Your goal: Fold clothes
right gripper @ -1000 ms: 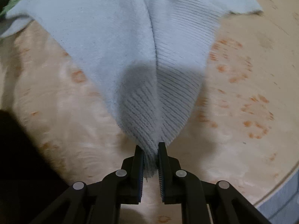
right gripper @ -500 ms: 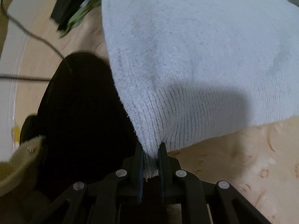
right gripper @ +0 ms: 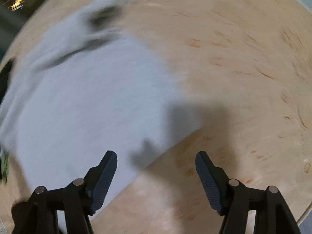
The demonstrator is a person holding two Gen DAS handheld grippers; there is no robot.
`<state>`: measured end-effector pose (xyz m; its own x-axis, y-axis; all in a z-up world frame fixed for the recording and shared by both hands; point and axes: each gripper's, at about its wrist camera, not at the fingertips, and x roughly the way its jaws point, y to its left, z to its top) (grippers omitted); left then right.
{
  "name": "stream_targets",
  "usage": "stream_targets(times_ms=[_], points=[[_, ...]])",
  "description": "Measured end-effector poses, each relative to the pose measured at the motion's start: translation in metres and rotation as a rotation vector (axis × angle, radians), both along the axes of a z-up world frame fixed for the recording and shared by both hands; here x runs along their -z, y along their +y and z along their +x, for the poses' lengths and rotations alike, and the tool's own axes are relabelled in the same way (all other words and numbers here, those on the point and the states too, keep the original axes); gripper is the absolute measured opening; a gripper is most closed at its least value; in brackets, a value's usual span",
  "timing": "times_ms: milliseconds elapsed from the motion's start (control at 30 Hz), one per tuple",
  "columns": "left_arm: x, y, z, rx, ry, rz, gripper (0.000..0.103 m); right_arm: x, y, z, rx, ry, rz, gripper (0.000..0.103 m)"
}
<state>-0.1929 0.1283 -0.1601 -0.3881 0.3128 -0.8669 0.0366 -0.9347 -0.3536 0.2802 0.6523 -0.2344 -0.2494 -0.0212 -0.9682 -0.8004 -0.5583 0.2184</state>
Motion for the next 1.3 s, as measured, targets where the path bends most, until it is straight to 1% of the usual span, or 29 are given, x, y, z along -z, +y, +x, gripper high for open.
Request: stream_targets(times_ms=[33, 67, 100, 167, 200, 300, 367, 400, 433, 467, 500, 533, 633, 733, 833, 933, 967, 1033, 1133, 1233, 1300], points=[[0.001, -0.001, 0.003, 0.013, -0.015, 0.014, 0.021, 0.013, 0.003, -0.005, 0.035, -0.004, -0.022, 0.069], [0.001, -0.002, 0.008, 0.025, -0.033, 0.036, 0.038, 0.021, 0.006, -0.012, 0.053, -0.009, -0.032, 0.069], [0.001, -0.003, 0.015, 0.041, -0.049, 0.072, 0.056, 0.027, 0.010, -0.019, 0.069, -0.014, -0.039, 0.069], [-0.003, -0.005, 0.027, 0.060, -0.042, 0.114, 0.072, 0.035, 0.012, -0.035, 0.058, -0.031, -0.048, 0.069], [-0.006, -0.006, 0.035, 0.073, -0.030, 0.125, 0.074, 0.039, 0.013, -0.043, 0.047, -0.040, -0.052, 0.069], [-0.011, -0.008, 0.054, 0.131, -0.024, 0.146, 0.074, 0.053, 0.013, -0.061, 0.020, -0.067, -0.066, 0.069], [-0.014, -0.011, 0.066, 0.149, -0.019, 0.131, 0.074, 0.062, 0.012, -0.066, 0.018, -0.068, -0.091, 0.069], [-0.014, -0.013, 0.071, 0.151, -0.017, 0.118, 0.074, 0.068, 0.010, -0.069, 0.016, -0.071, -0.111, 0.067], [-0.013, -0.014, 0.075, 0.150, -0.018, 0.106, 0.074, 0.072, 0.007, -0.072, 0.007, -0.082, -0.122, 0.063], [-0.012, -0.017, 0.079, 0.148, -0.026, 0.101, 0.074, 0.076, 0.003, -0.075, -0.006, -0.098, -0.125, 0.042], [-0.010, -0.020, 0.083, 0.146, -0.033, 0.097, 0.074, 0.076, -0.002, -0.077, -0.022, -0.099, -0.122, 0.015], [-0.009, -0.022, 0.086, 0.142, -0.041, 0.099, 0.074, 0.075, -0.008, -0.079, -0.041, -0.091, -0.114, 0.013], [-0.004, -0.025, 0.091, 0.130, -0.068, 0.071, 0.074, 0.058, -0.020, -0.077, -0.038, -0.056, -0.049, 0.012], [-0.002, -0.020, 0.094, 0.148, -0.080, 0.046, 0.074, 0.034, -0.021, -0.058, 0.031, 0.013, 0.001, 0.012], [-0.002, -0.007, 0.094, 0.185, -0.093, 0.027, 0.074, 0.019, -0.015, -0.030, 0.121, 0.044, 0.019, 0.011], [-0.003, 0.014, 0.095, 0.236, -0.100, 0.018, 0.074, 0.014, -0.005, -0.026, 0.193, 0.011, 0.040, 0.011], [-0.003, 0.022, 0.096, 0.254, -0.100, 0.018, 0.074, 0.012, -0.002, -0.018, 0.222, -0.009, 0.045, 0.011], [-0.002, 0.035, 0.097, 0.286, -0.105, 0.021, 0.074, 0.010, 0.005, 0.007, 0.289, -0.048, 0.044, 0.011], [0.000, 0.051, 0.097, 0.319, -0.118, 0.024, 0.074, 0.006, 0.016, 0.052, 0.362, -0.048, -0.003, 0.011], [0.008, 0.063, 0.095, 0.335, -0.151, 0.047, 0.074, -0.004, 0.011, 0.089, 0.403, -0.085, 0.014, 0.011], [0.015, 0.068, 0.093, 0.337, -0.183, 0.066, 0.074, -0.011, 0.010, 0.118, 0.454, -0.115, 0.024, 0.011]])
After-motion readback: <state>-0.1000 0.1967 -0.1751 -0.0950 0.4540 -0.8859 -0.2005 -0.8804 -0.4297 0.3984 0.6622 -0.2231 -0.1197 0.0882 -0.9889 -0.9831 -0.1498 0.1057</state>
